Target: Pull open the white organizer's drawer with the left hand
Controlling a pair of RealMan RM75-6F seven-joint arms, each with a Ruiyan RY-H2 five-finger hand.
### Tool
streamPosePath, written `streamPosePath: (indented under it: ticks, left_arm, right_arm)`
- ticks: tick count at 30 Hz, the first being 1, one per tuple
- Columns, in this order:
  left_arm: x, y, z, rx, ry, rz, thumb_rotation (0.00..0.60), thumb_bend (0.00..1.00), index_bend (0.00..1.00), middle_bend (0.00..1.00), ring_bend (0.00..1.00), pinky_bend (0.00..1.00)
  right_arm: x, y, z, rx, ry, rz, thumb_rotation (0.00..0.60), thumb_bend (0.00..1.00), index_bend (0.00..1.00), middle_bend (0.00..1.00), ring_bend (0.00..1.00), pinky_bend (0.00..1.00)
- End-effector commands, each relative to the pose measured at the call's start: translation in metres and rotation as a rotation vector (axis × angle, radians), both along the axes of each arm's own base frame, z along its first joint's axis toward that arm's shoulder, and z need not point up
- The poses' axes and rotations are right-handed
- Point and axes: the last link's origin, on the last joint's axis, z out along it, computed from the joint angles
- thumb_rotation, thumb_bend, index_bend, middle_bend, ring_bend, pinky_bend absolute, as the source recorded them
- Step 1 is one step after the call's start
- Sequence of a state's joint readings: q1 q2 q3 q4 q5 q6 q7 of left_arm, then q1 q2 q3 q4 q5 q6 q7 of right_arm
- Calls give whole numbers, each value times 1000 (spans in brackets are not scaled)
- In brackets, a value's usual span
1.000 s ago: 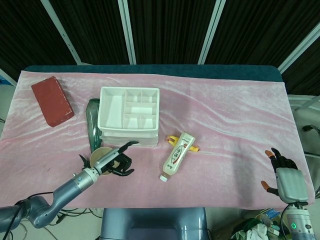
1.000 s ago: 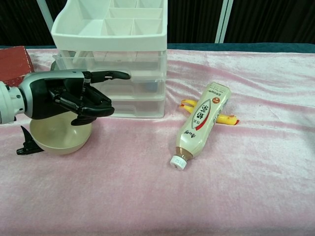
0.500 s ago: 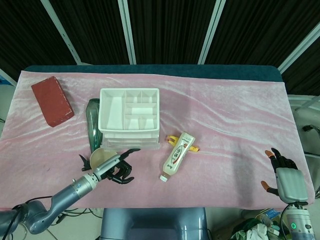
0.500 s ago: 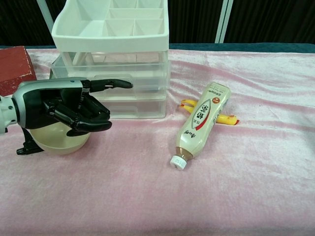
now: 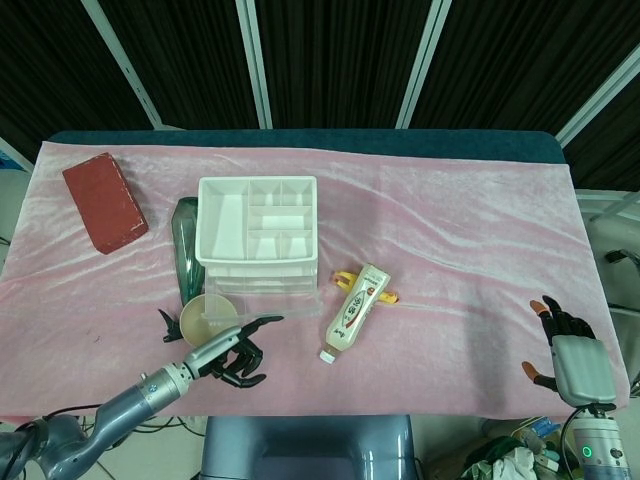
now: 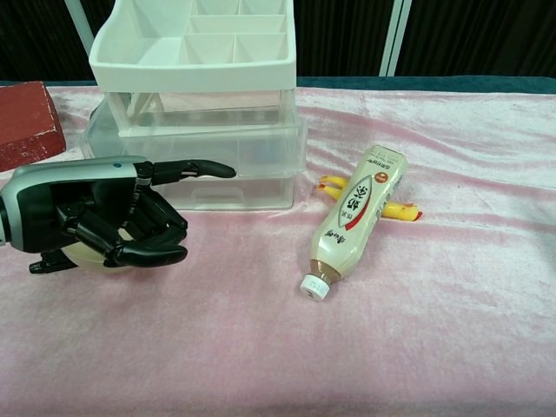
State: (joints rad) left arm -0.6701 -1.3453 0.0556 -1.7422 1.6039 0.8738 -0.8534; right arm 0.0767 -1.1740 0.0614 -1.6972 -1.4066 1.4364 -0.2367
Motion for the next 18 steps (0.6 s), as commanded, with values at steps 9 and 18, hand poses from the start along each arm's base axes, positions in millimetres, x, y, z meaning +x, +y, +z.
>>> streamPosePath:
  ticks: [9,18]
  left_arm:
    - [-2,-18,1,-28,10,-47,600,347,59,782,793,839]
    - [-2,-29,5,-26,16,-93,600,347,60,778,793,839]
  right_arm:
    - [0,0,0,1,1,0,600,97,159,85,187,206]
    - [0,0,0,1,0,-2,600,97,159,85,187,206]
